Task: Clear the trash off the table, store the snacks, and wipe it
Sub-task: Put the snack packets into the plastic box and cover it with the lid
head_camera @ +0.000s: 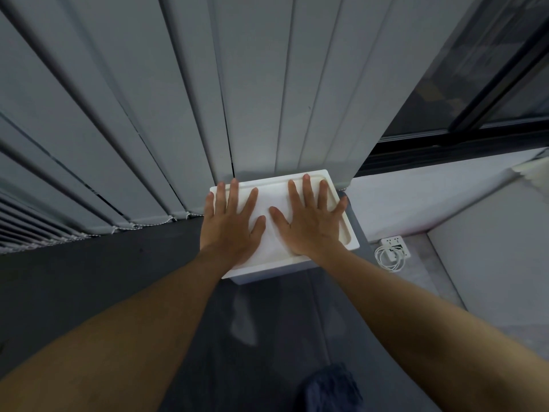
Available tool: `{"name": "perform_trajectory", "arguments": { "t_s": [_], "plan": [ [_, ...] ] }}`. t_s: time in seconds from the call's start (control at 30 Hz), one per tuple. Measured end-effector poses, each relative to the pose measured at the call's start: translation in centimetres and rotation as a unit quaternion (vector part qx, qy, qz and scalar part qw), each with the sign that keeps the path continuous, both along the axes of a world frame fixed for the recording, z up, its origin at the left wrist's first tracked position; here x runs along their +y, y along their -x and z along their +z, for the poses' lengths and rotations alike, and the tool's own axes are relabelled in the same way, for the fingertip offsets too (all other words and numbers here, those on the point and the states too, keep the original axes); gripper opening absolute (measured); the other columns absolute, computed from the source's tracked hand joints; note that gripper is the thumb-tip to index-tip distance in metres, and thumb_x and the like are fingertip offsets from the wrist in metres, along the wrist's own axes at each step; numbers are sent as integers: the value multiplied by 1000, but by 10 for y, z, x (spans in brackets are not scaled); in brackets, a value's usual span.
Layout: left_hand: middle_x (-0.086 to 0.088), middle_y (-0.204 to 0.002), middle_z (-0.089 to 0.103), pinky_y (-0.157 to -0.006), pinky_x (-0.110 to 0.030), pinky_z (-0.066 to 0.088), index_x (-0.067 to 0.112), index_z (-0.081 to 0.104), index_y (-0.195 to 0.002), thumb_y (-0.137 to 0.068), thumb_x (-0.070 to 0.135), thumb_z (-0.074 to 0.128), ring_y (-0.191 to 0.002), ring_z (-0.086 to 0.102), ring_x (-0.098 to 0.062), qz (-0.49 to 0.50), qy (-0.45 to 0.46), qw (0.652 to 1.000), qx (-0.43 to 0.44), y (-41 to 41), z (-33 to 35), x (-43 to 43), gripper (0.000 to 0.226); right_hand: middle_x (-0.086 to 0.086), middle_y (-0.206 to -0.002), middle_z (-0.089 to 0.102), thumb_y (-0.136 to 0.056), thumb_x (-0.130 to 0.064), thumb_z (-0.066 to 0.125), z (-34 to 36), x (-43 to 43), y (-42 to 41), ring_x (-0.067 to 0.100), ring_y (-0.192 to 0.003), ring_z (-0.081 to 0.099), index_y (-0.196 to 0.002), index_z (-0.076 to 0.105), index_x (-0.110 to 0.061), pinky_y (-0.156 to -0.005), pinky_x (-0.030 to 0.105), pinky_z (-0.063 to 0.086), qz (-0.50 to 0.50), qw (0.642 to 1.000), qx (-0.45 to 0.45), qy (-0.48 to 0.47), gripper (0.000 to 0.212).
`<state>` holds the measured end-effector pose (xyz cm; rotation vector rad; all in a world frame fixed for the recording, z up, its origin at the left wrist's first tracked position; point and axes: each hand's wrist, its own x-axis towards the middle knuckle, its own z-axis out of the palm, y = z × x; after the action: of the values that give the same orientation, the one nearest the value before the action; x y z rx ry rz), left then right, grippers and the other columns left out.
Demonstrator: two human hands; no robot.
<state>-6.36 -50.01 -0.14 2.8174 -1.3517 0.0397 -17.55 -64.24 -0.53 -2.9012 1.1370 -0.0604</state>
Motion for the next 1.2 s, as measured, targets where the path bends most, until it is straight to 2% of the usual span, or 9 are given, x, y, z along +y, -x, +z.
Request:
{"name": "perform_trajectory", "arguments": {
  "t_s": [0.13, 0.3, 0.53, 0.7, 0.8, 0.87, 1.0, 1.2],
  "plan": [
    [-11, -165, 4, -122, -51, 4, 31, 11, -156, -91, 63, 1, -151, 1, -34, 2, 7, 1000, 2, 0, 1, 0, 73, 1, -166, 4, -87, -79, 5, -1, -2, 1, 34, -151, 8, -156, 9, -31, -115, 66, 2, 12, 1000, -13, -5, 84],
    [-12, -164, 6, -122, -53, 5, 30, 14, -156, -95, 62, 13, -150, 5, -36, 7, 16, 1000, -7, 1, -1, -1, 69, 2, -166, 5, -87, -78, 2, -1, -2, 1, 35, -150, 10, -156, 9, -30, -115, 66, 3, 13, 1000, -12, 1, 84],
    [-9, -165, -3, -122, -52, 3, 34, 6, -155, -92, 65, 4, -151, -3, -36, -2, -10, 1000, 15, -3, -1, 1, 71, 1, -166, -1, -85, -79, 2, -1, -4, 1, 33, -151, 4, -156, 3, -32, -115, 66, 2, 15, 1000, 6, -11, 84],
    [-6, -164, -15, -122, -50, -4, 35, -4, -155, -94, 67, 11, -150, -16, -33, -10, -51, 996, 74, -8, 8, 0, 71, -1, -165, -11, -84, -80, 0, 3, -7, 1, 33, -152, -4, -155, -7, -33, -115, 65, -5, 19, 999, 34, -31, 86],
    [-3, -165, -13, -123, -47, 0, 31, 0, -156, -97, 62, 19, -151, -13, -28, -24, -66, 993, 95, -14, 23, 7, 70, -3, -164, -20, -84, -81, 4, 9, -10, 0, 32, -151, -12, -154, -14, -33, -115, 66, -7, 31, 996, 59, -67, 87],
    [-2, -165, -10, -123, -46, 2, 27, 2, -156, -99, 57, 23, -152, -9, -26, -28, -60, 993, 102, -15, 31, 17, 68, -3, -164, -19, -88, -79, 10, 18, -10, -3, 32, -151, -13, -155, -10, -34, -115, 67, -9, 24, 993, 70, -93, 84],
    [-3, -165, -5, -123, -48, 3, 28, 3, -156, -99, 55, 21, -152, -2, -28, -14, -42, 994, 102, -10, 43, 48, 66, -2, -166, -7, -91, -76, 18, 36, 8, -6, 32, -152, -8, -155, 6, -36, -115, 66, -6, 24, 995, 27, -90, 77],
    [-3, -166, 2, -123, -48, 5, 28, 4, -157, -99, 57, 19, -152, 0, -29, 28, -6, 994, 105, -7, 59, 107, 66, -3, -166, 5, -90, -77, 26, 56, 54, -13, 32, -152, 1, -154, 14, -37, -116, 66, -1, 61, 993, -3, -97, 76]
  ]
}}
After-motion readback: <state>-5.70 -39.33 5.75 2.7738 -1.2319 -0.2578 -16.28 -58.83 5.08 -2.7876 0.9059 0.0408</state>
